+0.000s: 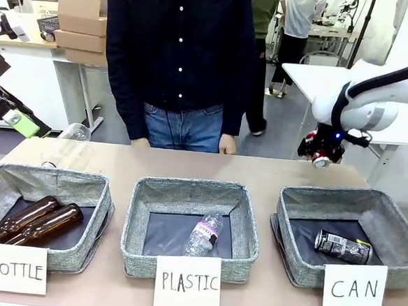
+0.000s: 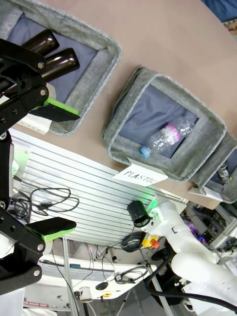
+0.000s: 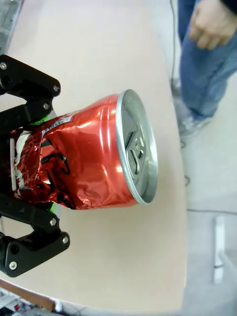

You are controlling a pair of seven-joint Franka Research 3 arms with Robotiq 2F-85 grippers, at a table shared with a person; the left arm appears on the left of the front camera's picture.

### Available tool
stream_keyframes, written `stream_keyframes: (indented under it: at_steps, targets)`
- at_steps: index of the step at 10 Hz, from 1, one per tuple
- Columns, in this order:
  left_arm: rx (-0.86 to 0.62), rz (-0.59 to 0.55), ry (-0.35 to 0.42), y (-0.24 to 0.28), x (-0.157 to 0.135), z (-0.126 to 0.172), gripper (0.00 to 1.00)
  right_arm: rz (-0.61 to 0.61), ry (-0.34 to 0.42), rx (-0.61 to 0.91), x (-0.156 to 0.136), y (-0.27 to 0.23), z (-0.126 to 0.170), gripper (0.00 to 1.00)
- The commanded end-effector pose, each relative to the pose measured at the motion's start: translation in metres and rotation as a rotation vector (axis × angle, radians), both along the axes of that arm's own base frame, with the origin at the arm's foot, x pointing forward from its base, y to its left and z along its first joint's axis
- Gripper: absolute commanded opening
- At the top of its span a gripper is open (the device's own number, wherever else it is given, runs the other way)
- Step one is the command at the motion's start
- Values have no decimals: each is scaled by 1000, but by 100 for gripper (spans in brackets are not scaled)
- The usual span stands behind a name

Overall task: Sort the can waste into the basket.
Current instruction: Pick up the can waste from the table and place it in the right Fabric basket.

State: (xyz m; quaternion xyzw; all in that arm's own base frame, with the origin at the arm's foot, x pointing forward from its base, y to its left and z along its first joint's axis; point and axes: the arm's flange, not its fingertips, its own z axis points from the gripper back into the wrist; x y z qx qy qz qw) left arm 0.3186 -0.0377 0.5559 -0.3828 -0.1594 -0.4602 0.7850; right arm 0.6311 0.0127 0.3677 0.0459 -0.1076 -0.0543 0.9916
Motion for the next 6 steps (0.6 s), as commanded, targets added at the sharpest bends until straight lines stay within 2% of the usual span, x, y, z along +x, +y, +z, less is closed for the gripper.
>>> stream_keyframes:
  at_steps: [1, 2, 3, 5, 6]
  targets:
    - [-22, 11, -5, -2, -1, 0, 100, 78, -59, 109, -73, 9, 76, 0]
    - [-22, 11, -5, -2, -1, 0, 100, 124, -22, 132, -115, 15, 108, 0]
    - [-22, 11, -5, -2, -1, 0, 100, 213, -10, 159, -158, 19, 127, 0]
    - [-22, 11, -5, -2, -1, 0, 100, 403, 39, 59, -227, 15, 125, 0]
    - [-22, 11, -5, -2, -1, 0, 100, 519, 40, 46, -248, 9, 116, 0]
